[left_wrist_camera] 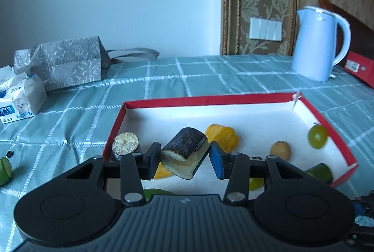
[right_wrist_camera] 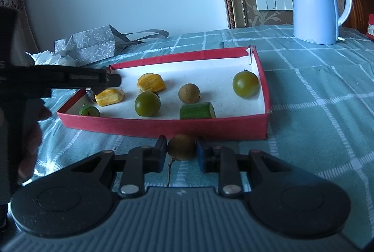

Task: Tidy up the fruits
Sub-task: 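Lower the eggplant chunk into the red box and open the left gripper while the right holds the brown fruit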

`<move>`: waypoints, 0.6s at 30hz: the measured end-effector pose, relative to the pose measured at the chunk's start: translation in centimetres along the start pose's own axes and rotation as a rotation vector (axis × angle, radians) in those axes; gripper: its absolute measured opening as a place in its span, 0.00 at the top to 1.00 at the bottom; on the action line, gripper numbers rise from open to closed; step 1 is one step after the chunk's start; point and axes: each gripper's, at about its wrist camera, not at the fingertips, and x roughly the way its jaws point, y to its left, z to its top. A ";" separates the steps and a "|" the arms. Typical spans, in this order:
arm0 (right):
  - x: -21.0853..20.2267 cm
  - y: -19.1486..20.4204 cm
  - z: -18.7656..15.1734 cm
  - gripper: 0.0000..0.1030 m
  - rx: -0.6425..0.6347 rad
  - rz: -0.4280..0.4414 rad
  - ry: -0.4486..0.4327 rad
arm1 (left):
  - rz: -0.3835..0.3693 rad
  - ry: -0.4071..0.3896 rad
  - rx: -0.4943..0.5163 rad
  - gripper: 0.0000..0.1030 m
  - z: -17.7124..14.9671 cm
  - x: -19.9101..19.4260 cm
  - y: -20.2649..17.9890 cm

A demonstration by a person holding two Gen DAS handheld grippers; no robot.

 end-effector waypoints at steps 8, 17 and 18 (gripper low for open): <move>0.1 0.1 0.0 0.75 -0.003 0.003 0.005 | 0.060 -0.052 0.021 0.24 -0.5 0.0 -0.5; -0.2 0.3 0.0 0.75 -0.014 0.003 -0.017 | 0.086 -0.062 -0.073 0.19 -1.6 -1.8 1.4; -0.3 0.3 0.0 0.75 -0.016 0.002 -0.021 | 0.083 -0.052 -0.087 0.19 -1.8 -2.0 1.7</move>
